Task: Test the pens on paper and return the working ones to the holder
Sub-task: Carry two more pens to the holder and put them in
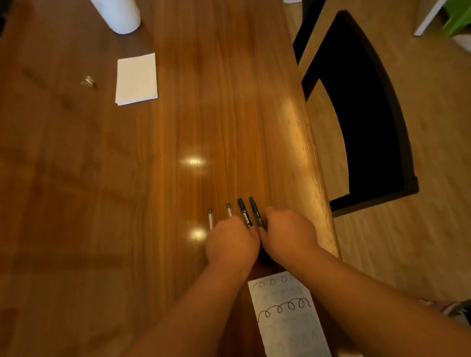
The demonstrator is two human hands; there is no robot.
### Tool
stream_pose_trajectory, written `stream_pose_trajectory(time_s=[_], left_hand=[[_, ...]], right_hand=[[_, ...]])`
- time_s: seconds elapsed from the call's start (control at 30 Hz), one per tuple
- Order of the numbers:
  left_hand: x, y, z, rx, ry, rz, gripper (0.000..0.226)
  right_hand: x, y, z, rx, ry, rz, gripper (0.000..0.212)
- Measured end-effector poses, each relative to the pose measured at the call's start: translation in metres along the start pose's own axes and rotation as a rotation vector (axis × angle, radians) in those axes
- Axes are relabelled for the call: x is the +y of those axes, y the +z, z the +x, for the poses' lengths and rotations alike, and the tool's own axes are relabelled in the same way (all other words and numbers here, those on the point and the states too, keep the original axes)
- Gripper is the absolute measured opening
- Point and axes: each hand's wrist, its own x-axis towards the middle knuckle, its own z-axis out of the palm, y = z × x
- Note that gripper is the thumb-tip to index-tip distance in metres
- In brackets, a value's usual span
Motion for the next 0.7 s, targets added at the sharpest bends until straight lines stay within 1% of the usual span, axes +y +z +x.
stream_pose_trajectory(time_s=[0.13, 0.2, 0.3, 0.4, 0.47, 0.53, 0.6, 0.7], left_hand=[[0.005, 0.001, 0.003, -0.018, 0.039, 0.047, 0.029], [0.008, 0.0, 0.004, -0.033, 0.053, 0.055, 0.027], [0.01, -0.002, 0.001, -0.051, 0.051, 0.024, 0.024], [0.008, -0.006, -0.006, -0.012, 0.111, -0.052, 0.024], [0.003, -0.009, -0.016, -0.017, 0.161, -0.188, 0.023], [-0.005, -0.009, -0.03, -0.076, 0.181, -0.377, 0.021], [-0.017, -0.009, -0.048, -0.164, 0.145, -0.581, 0.015], [-0.037, -0.003, -0.083, -0.284, 0.024, -0.88, 0.007]], right_hand=[[0.0, 0.003, 0.004, -0.014, 0.03, -0.009, 0.013], [0.0, 0.003, 0.005, -0.041, 0.053, -0.004, 0.016], [0.003, 0.001, 0.003, -0.059, 0.068, -0.012, 0.017], [0.011, -0.005, -0.009, -0.017, 0.075, 0.018, 0.017], [0.018, -0.009, -0.024, 0.02, 0.063, 0.119, 0.02], [0.026, -0.013, -0.045, 0.034, 0.069, 0.297, 0.022], [0.035, -0.016, -0.071, 0.002, 0.09, 0.484, 0.017], [0.05, -0.012, -0.114, -0.122, 0.126, 0.656, 0.006]])
